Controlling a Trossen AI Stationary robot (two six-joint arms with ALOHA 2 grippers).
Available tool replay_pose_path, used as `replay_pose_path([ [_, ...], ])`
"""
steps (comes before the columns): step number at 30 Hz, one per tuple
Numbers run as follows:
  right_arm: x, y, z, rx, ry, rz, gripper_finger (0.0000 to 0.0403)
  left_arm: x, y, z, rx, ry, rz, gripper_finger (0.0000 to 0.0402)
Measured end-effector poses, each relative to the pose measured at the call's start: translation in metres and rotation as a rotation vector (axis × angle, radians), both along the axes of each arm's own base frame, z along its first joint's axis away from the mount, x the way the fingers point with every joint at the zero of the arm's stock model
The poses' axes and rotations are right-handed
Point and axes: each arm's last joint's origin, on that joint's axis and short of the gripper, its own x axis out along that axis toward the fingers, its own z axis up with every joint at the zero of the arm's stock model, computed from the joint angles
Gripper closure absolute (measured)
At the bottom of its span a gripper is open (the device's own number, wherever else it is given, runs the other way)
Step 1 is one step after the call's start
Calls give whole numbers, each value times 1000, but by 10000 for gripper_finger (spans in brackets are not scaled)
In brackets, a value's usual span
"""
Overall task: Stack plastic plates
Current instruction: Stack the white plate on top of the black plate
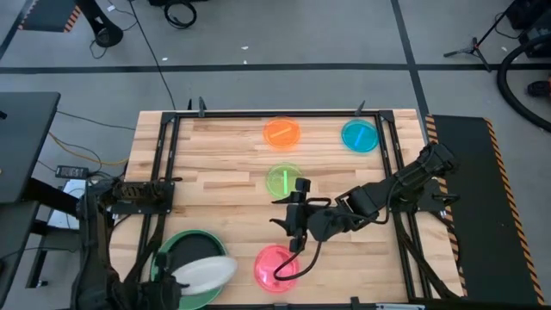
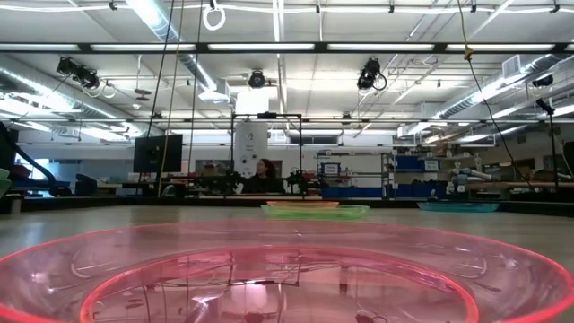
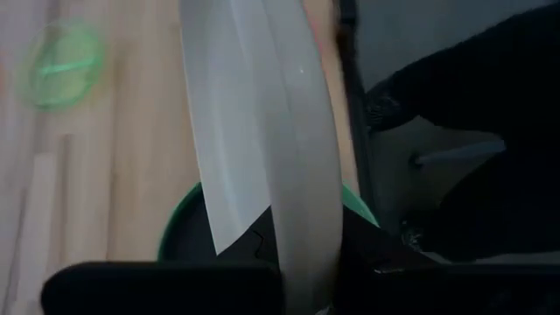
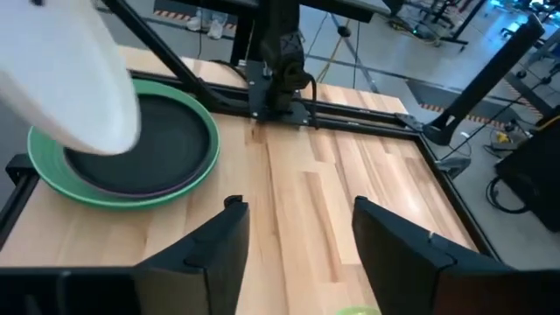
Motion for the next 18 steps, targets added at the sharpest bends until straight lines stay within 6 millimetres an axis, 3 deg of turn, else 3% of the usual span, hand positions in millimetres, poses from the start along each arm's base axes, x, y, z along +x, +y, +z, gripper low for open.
replay_pose_path([
  [7,0,-4,-1,-77,29,2,173,2,-25,-33,76,61,-32,347],
  [12,3,-13,-4,-116,64,-14,175,-2,-25,-49,93,212,87,347],
  [18,7,-29,-7,-122,96,-66,175,-8,-25,-63,112,285,98,347],
])
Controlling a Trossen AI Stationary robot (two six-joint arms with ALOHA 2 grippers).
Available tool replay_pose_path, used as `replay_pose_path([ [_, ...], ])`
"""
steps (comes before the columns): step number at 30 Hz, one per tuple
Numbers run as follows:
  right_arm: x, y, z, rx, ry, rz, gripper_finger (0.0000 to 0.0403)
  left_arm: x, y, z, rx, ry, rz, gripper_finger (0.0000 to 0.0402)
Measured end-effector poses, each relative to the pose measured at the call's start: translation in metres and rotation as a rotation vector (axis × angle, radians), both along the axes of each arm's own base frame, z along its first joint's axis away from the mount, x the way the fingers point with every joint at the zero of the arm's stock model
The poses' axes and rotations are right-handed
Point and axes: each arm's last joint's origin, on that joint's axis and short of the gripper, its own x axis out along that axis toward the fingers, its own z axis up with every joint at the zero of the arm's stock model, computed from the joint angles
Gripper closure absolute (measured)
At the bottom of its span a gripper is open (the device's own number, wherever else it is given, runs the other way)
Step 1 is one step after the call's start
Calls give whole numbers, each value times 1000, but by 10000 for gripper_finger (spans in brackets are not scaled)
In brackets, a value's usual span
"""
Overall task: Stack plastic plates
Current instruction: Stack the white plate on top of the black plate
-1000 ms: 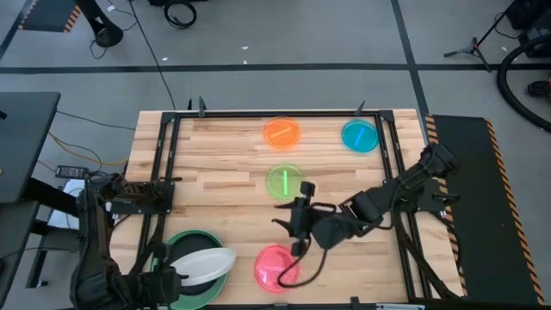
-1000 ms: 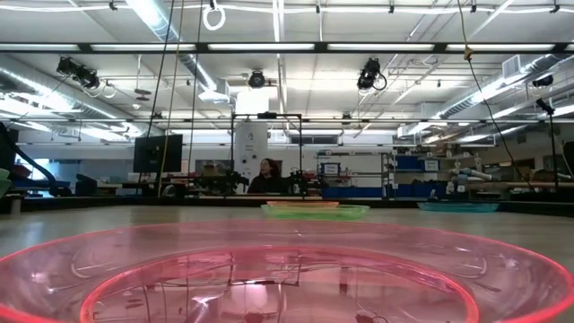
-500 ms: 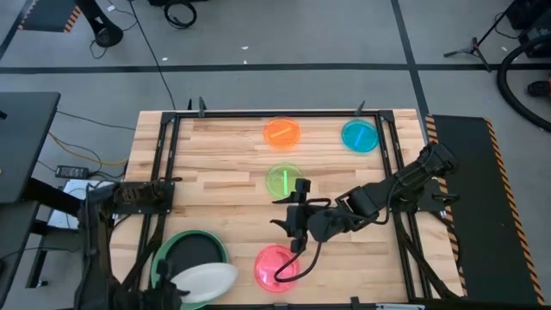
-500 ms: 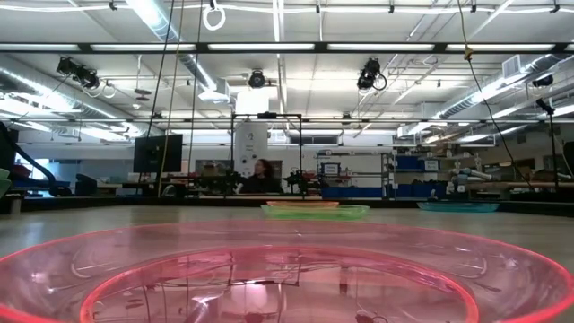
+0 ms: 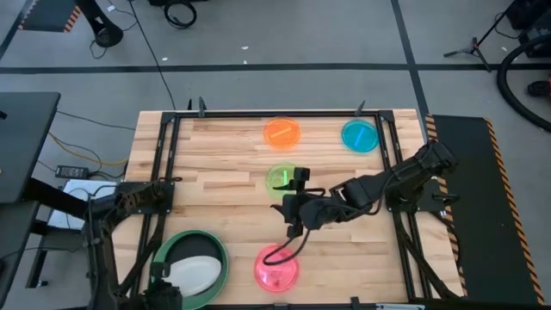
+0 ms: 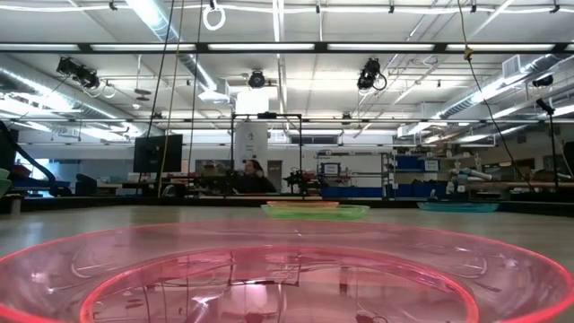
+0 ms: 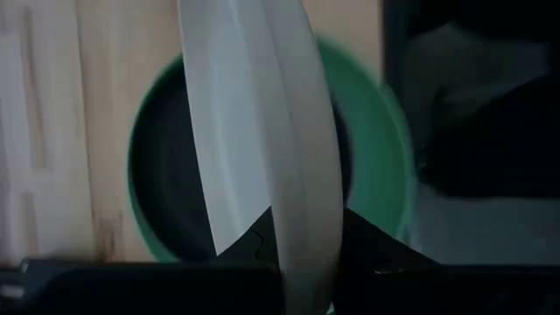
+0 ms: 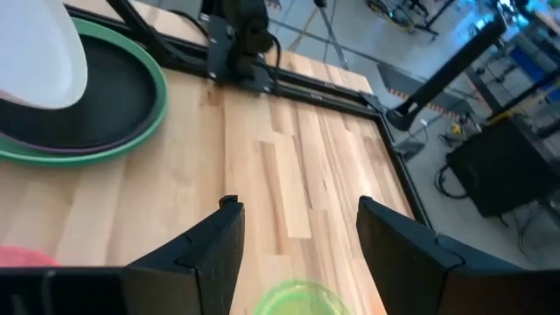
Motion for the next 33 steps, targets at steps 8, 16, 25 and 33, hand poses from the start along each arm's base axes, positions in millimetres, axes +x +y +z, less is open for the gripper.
replay_pose_path([
  [8,-2,-4,-24,16,80,-3,176,-3,21,-61,180,211,86,347],
  [16,5,22,-84,-24,245,88,176,8,26,-67,184,236,64,345],
  [25,13,30,-111,31,290,76,176,17,24,-57,73,232,74,304],
  [33,13,31,-109,58,287,85,176,20,29,-54,37,334,134,220],
])
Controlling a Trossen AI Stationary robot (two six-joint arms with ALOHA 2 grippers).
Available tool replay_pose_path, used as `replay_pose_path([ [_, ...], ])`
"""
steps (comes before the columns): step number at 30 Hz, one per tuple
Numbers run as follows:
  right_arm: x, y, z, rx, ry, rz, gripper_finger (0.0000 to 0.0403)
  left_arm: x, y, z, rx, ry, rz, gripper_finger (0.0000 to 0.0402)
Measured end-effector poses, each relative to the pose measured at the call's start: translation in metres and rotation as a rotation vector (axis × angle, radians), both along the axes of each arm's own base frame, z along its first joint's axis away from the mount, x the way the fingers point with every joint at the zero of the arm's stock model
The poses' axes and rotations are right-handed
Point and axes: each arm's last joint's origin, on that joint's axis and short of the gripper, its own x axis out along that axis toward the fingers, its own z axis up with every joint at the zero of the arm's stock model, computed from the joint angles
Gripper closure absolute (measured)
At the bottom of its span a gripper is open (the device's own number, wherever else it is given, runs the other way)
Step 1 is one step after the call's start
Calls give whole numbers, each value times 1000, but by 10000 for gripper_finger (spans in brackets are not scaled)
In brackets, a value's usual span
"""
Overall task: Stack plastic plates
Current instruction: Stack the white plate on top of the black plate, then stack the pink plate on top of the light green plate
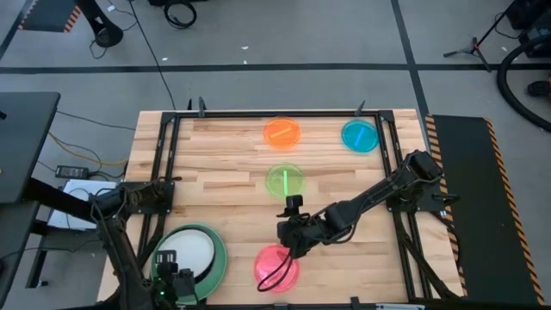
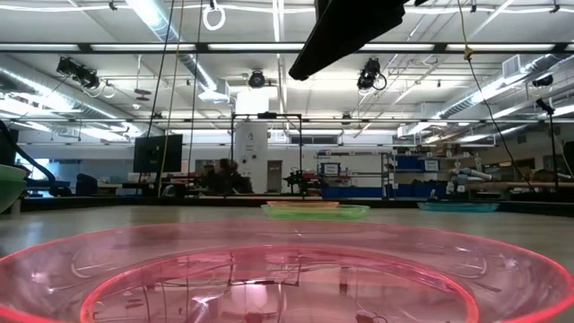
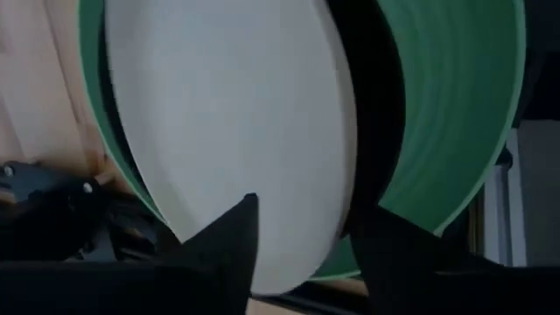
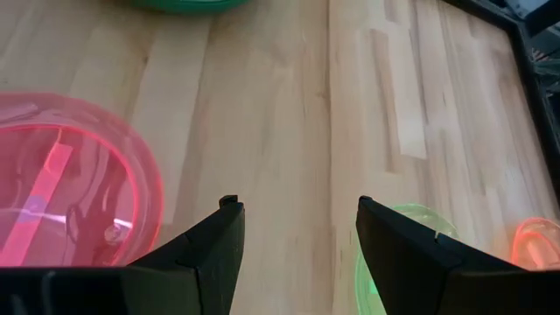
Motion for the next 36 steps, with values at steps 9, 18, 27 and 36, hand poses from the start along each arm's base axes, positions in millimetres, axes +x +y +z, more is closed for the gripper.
replay_pose_path([
  [9,8,12,-10,114,5,48,176,3,2,0,0,19,-50,142],
  [18,27,55,-30,39,61,196,184,0,4,26,-48,-232,-170,131],
  [27,26,85,-68,-5,205,387,183,-60,-8,61,-41,-810,-314,131],
  [36,14,109,-24,162,86,282,183,-57,-6,59,34,-921,-352,131],
])
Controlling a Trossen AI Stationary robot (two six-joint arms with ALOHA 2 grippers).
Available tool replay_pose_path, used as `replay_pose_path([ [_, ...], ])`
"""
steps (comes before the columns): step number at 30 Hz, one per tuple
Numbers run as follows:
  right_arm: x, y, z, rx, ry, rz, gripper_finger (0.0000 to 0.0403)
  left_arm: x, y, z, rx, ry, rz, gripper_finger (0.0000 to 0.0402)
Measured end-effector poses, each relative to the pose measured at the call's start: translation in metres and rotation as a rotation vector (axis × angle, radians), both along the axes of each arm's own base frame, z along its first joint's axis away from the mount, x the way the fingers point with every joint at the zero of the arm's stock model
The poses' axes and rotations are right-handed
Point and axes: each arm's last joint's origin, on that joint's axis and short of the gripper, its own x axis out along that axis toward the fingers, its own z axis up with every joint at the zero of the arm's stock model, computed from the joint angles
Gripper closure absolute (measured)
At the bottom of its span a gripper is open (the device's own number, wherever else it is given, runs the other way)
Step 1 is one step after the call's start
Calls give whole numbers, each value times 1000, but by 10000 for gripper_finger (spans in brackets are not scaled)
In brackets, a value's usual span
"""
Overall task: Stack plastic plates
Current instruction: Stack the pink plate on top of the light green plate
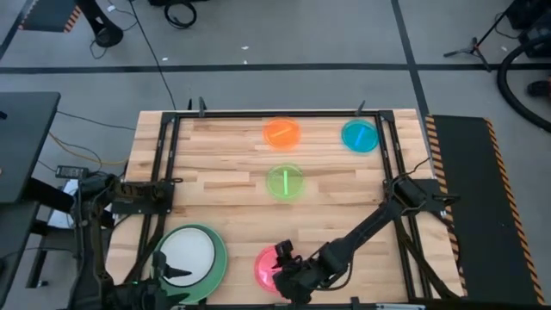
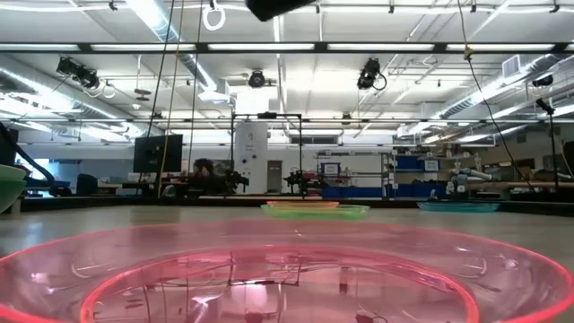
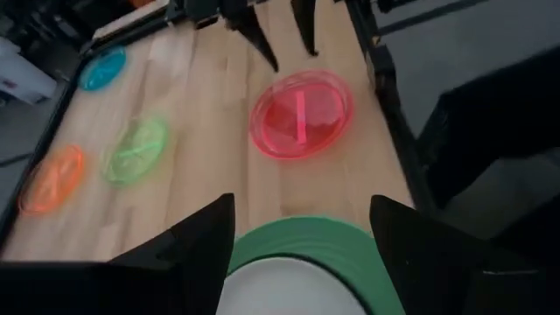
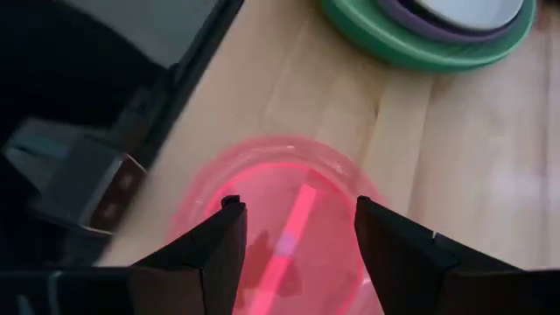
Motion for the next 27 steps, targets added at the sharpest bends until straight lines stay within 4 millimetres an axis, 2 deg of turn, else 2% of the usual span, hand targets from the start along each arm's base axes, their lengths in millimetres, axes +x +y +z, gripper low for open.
replay_pose_path([
  [5,-24,24,-8,62,96,-14,183,15,5,-2,93,16,-9,131],
  [10,-47,37,-12,27,140,-80,183,52,19,-2,131,40,81,131],
  [18,-52,41,-12,0,120,-90,183,115,54,-4,234,158,165,131],
  [21,-51,40,-18,-4,109,-63,183,124,58,-4,222,152,181,131],
  [27,-51,39,-51,42,21,-12,183,126,55,-3,141,109,221,131],
])
